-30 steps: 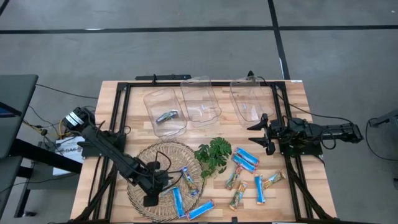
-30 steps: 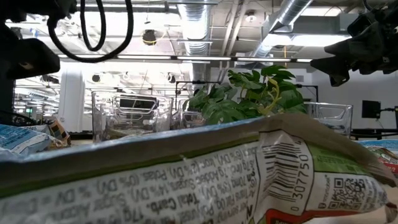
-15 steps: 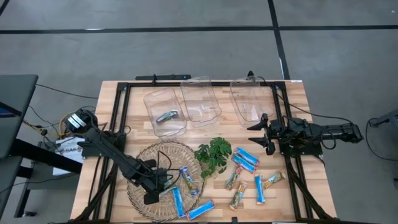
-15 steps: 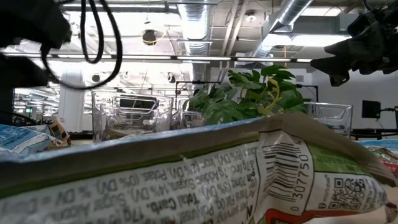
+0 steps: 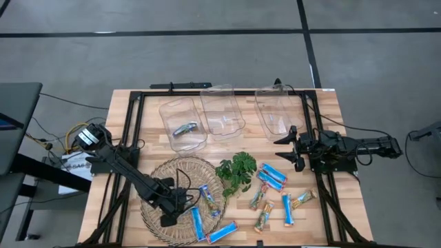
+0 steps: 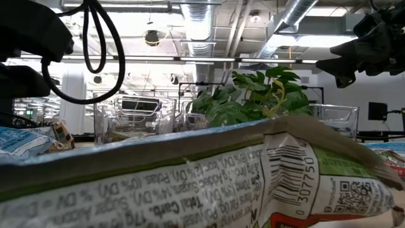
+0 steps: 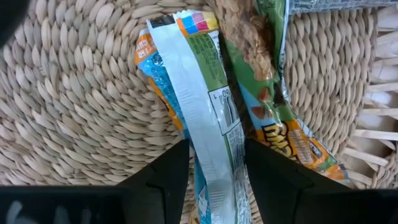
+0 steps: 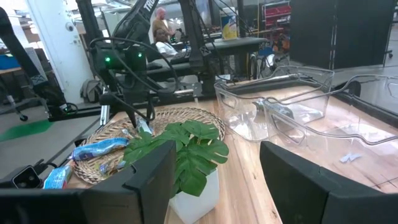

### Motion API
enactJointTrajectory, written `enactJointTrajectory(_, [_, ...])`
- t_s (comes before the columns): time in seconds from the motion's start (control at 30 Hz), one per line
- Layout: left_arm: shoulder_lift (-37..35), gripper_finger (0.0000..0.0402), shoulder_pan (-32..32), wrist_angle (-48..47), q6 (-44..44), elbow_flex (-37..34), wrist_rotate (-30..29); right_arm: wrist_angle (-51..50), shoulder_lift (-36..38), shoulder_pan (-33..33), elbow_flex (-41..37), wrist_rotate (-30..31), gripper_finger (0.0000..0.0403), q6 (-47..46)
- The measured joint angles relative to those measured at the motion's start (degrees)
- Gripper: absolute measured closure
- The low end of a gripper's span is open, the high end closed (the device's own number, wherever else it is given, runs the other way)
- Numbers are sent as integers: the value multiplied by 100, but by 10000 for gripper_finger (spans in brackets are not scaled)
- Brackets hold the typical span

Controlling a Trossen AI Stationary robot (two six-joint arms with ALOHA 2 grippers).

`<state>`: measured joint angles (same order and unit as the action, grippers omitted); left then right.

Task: Pick and place Granola Bars by type
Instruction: Put the yellow granola bar into the middle transparent bin

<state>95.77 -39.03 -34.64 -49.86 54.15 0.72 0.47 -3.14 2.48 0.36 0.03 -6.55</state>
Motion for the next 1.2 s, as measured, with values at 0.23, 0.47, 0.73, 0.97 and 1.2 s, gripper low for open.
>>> enactJointTrajectory(0.23, [2,251,0,-36,7,0,2,0,-2,0,-1,0,178,0])
enactJointTrajectory(0.47, [-1,296,19,-41,126,0,0,0,0,0,-2,0,178,0])
enactJointTrajectory(0.73, [-3,372,55,-35,228,0,-11,0,-2,0,-1,0,178,0])
enactJointTrajectory(0.97, [-5,377,155,481,634,0,-274,0,-2,0,0,0,178,0])
enactJointTrajectory(1.2, [-24,372,377,1553,1342,-2,-514,0,-2,0,-1,0,178,0])
